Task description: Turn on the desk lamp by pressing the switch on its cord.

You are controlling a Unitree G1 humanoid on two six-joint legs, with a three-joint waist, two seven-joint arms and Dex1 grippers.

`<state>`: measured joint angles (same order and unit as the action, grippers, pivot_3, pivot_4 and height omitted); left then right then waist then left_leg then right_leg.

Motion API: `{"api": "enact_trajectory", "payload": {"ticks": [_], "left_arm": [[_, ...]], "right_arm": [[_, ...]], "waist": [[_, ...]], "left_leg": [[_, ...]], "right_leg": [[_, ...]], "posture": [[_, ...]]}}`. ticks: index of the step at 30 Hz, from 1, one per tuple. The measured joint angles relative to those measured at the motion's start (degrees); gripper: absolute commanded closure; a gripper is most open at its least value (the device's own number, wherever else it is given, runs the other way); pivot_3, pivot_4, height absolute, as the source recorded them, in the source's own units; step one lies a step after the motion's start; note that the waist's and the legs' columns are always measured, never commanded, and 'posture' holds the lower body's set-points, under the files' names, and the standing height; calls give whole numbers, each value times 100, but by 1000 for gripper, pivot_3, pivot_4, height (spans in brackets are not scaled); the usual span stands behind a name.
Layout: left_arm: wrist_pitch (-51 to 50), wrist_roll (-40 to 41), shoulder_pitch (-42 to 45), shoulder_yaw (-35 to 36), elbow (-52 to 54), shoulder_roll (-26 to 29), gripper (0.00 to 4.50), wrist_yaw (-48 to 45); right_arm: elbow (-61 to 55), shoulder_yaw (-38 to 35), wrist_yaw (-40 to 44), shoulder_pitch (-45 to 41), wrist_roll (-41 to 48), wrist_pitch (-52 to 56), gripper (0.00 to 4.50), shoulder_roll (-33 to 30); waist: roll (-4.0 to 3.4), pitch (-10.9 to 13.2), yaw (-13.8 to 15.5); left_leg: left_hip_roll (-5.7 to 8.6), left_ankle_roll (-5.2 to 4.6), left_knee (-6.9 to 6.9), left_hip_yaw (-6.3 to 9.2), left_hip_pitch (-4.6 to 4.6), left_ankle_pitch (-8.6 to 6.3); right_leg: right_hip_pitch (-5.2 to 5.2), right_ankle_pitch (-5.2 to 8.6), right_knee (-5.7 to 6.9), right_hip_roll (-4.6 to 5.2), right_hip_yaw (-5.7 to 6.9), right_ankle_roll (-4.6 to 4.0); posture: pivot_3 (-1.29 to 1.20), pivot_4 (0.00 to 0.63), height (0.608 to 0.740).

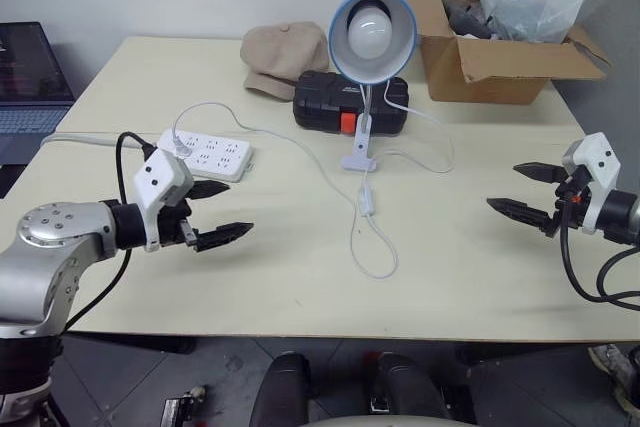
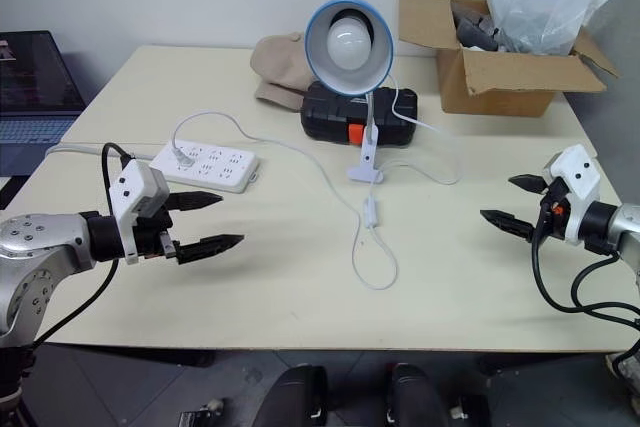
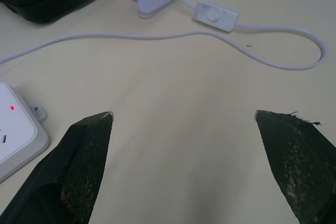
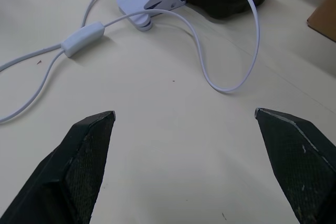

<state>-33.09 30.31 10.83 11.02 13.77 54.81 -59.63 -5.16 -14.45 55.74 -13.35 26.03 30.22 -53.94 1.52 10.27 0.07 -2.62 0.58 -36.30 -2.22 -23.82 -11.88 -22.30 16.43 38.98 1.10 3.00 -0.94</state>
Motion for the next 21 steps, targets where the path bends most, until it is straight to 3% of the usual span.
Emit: {"api": "enact_trajectory", "payload": {"ticks": [9,13,21], "left_arm": [[-11,11,-71,7,29,1,0,-78],[303,-340,-73,-82,-15,-35,0,59],[445,-354,175,-349,105,-440,0,119]], "right_arm": [[-101,11,-73,-6,0,38,24,41],[-90,76,-286,-206,-32,85,24,159],[-263,831,-855,-822,-154,1544,24,205]], "waist": [[0,0,-2],[0,0,-3],[-1,1,-7]], "left_leg": [[0,0,0,-2,1,0],[0,0,0,-5,4,0],[0,0,1,-12,1,0]], "right_leg": [[0,0,0,0,-3,1],[0,-1,1,0,-6,2],[-5,-2,1,0,-15,4]], "posture": [[0,150,740],[0,150,740],[0,150,740]]}}
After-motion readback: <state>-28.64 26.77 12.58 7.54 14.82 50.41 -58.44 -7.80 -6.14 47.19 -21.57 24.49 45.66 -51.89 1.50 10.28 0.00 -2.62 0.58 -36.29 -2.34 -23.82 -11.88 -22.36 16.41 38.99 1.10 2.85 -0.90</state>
